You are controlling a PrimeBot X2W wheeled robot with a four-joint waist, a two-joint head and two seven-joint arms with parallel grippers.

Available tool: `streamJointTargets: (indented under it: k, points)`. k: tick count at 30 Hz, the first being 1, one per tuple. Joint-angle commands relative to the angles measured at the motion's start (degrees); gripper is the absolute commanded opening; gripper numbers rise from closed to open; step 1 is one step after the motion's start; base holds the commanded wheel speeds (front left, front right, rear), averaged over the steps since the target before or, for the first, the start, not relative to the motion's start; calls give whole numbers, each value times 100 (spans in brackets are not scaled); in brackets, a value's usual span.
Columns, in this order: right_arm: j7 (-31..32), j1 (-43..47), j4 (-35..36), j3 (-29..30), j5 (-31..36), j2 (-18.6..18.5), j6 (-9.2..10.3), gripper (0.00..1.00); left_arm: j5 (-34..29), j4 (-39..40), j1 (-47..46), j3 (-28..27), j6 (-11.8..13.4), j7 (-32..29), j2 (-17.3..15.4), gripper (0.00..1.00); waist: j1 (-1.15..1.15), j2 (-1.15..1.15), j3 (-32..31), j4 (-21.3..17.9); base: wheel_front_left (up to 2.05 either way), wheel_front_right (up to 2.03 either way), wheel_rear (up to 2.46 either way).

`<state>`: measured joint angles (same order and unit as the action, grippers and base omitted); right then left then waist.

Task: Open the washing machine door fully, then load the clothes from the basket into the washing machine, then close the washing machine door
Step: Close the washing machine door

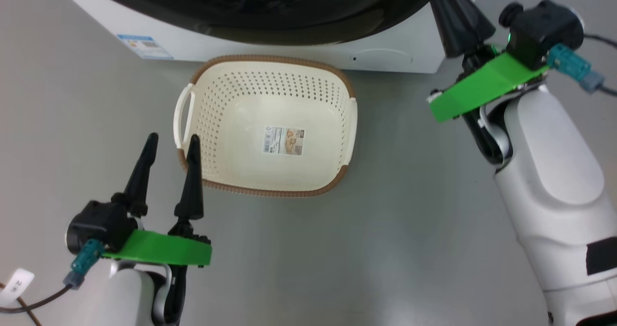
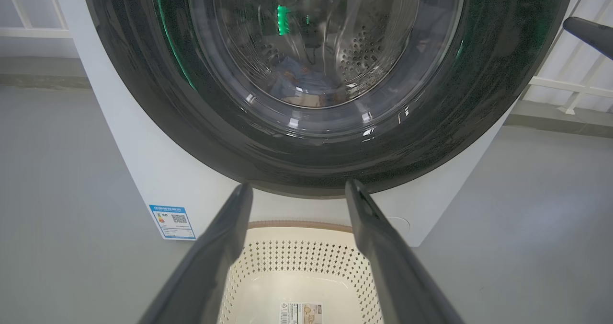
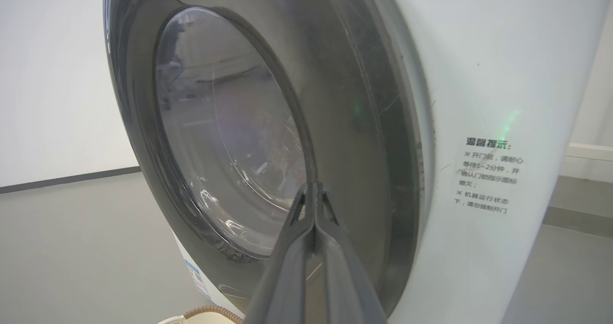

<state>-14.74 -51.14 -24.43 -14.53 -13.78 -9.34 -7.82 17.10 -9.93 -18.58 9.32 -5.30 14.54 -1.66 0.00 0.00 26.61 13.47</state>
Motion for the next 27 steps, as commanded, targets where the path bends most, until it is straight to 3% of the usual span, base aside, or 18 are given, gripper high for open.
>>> streamJointTargets:
  k: [1,2,3,4,6,17,27]
  points:
    - [-26,283,200,-122,-37,128,33,0,-68,89,145,-248,-42,46,-121,100,0,0,-200,-163,0,0,0]
    - [-26,283,200,-122,-37,128,33,0,-68,89,145,-248,-42,46,-121,100,0,0,-200,-163,0,0,0]
    - [-26,451,202,-170,-39,119,33,40,-101,81,194,-294,-53,46,-121,100,0,0,-294,-225,0,0,0]
    - [-26,451,202,-170,-39,119,33,40,-101,81,194,-294,-53,46,-121,100,0,0,-294,-225,0,0,0]
    - [-26,603,209,-187,-70,119,33,100,-142,84,242,-346,-64,46,-121,100,0,0,-387,-289,0,0,0]
    - [-26,1599,413,-104,-84,121,33,100,-340,116,626,-679,-117,46,-121,100,0,0,-975,-646,0,0,0]
    - [-26,2487,762,321,2,144,33,100,-486,185,1055,-928,-153,46,-121,100,0,0,-1412,-911,0,0,0]
